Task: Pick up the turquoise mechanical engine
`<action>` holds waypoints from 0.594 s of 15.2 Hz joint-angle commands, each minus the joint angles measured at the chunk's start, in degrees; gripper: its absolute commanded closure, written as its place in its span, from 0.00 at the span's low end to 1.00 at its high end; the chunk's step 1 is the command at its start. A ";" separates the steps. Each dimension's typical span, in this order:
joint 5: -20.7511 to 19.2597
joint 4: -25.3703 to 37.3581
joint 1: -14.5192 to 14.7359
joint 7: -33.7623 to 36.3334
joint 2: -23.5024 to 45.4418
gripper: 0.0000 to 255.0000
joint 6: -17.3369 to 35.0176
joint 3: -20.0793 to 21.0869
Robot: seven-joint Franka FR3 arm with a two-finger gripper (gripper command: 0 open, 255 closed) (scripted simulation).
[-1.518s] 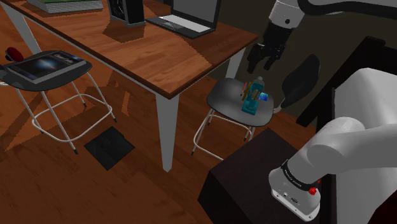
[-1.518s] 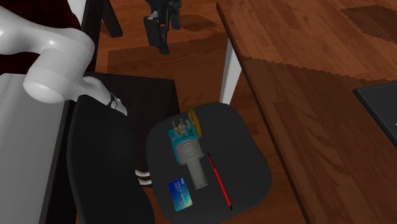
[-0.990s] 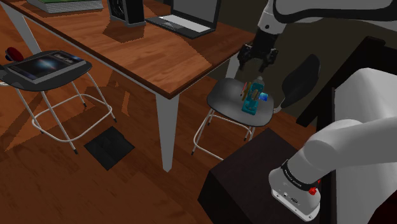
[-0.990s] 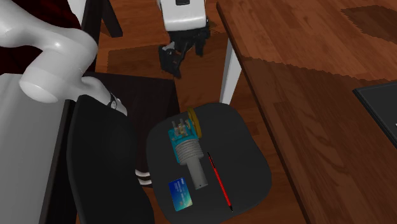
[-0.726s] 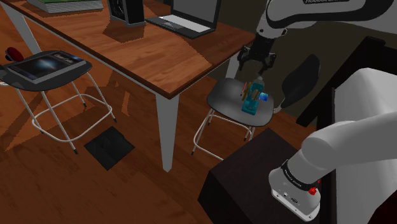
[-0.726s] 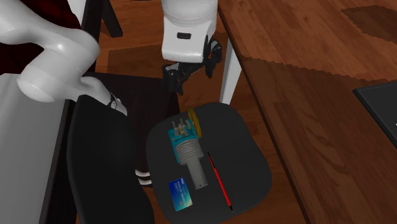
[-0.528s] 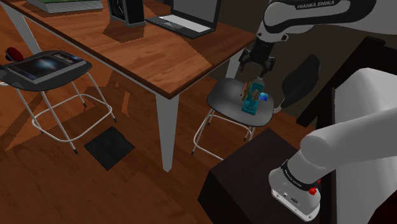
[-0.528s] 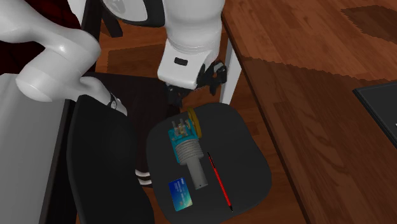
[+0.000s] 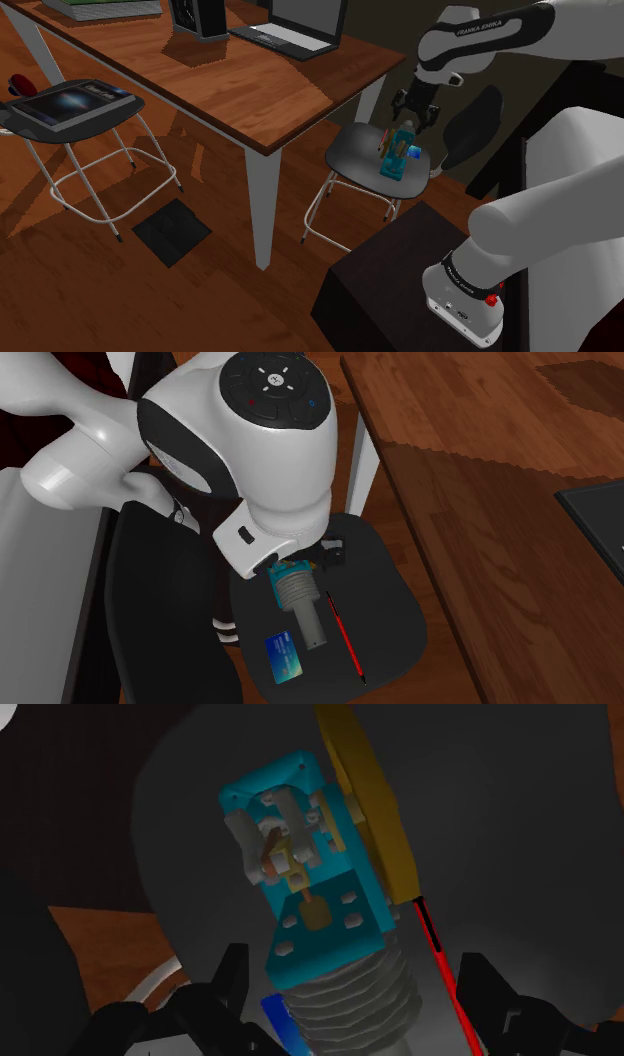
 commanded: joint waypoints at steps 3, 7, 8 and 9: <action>0.03 -1.84 -0.48 1.43 1.65 0.00 3.43 -0.03; 0.08 -3.50 -0.46 1.35 2.99 0.00 6.43 0.02; 0.08 -3.51 -0.46 1.35 2.98 0.00 6.43 0.02; 0.08 -3.63 -0.45 1.36 2.94 1.00 6.51 0.03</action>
